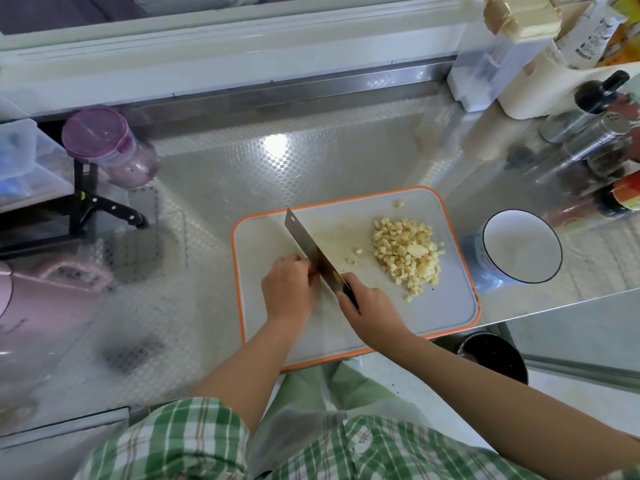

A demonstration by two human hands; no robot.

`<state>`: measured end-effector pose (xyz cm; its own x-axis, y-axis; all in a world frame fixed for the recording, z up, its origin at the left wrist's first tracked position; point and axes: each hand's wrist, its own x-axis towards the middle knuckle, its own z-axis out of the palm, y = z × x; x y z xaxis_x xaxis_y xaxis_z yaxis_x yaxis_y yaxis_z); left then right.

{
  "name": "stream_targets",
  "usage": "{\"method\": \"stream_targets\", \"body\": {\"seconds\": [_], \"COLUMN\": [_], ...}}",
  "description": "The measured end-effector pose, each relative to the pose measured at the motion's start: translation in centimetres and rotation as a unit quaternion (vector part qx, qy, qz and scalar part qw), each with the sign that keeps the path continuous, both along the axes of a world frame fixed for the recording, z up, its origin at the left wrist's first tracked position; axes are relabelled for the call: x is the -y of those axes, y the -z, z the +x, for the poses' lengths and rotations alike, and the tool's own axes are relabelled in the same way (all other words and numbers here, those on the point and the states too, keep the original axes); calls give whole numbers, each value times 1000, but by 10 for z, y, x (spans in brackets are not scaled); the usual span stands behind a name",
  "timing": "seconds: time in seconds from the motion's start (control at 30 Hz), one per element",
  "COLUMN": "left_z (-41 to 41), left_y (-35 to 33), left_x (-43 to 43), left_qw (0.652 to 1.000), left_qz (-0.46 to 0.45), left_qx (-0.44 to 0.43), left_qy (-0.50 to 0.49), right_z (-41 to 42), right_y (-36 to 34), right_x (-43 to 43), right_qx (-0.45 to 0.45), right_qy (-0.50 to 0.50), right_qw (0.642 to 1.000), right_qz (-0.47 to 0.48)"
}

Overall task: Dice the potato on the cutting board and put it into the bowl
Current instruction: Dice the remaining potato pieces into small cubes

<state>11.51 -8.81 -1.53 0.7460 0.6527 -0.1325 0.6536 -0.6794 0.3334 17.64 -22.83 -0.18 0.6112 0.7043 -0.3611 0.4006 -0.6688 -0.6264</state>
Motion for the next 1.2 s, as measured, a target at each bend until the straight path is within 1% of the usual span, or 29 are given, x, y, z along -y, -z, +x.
{"method": "stream_targets", "body": {"seconds": [0.17, 0.27, 0.43, 0.57, 0.67, 0.73, 0.8, 0.93, 1.03, 1.1, 1.13, 1.17, 1.2], "left_z": [-1, -3, -8, -8, -10, -12, -12, -3, 9, 16, 18, 20, 23], "left_y": [2, 3, 5, 5, 4, 2, 1, -2, -6, -8, -9, -12, -17], "left_x": [-2, -4, -5, -8, -10, -11, -9, -2, 8, 14, 16, 19, 23], "left_qw": [1000, 1000, 997, 993, 990, 987, 985, 983, 984, 984, 979, 968, 948], "left_qz": [-7, -18, -57, -80, -83, -89, -102, -132, -148, -157, -175, -217, -277], "left_qx": [6, -1, 37, 41, 40, 50, 57, 60, 58, 59, 71, 95, 125], "left_qy": [0, 6, -24, -75, -102, -120, -130, -114, -78, -67, -70, -82, -99], "right_z": [-2, -1, 5, 1, -8, -8, 0, 28, 40, 38, 35, 31, 27], "right_y": [5, 4, -2, -10, -9, -8, -8, -8, -11, -15, -18, -20, -23], "right_x": [-9, -16, -11, -8, -13, -13, -6, 24, 44, 48, 47, 44, 40], "right_qx": [27, 12, -27, -76, -100, -96, -85, -47, -26, -19, -13, -3, 10], "right_qy": [-7, 22, 91, 55, 26, 21, 42, 133, 186, 161, 138, 117, 99], "right_qw": [1000, 1000, 993, 993, 993, 994, 994, 989, 982, 986, 989, 992, 994], "right_qz": [-10, 16, 67, 75, 65, 49, 46, 45, 36, 41, 48, 53, 53]}}
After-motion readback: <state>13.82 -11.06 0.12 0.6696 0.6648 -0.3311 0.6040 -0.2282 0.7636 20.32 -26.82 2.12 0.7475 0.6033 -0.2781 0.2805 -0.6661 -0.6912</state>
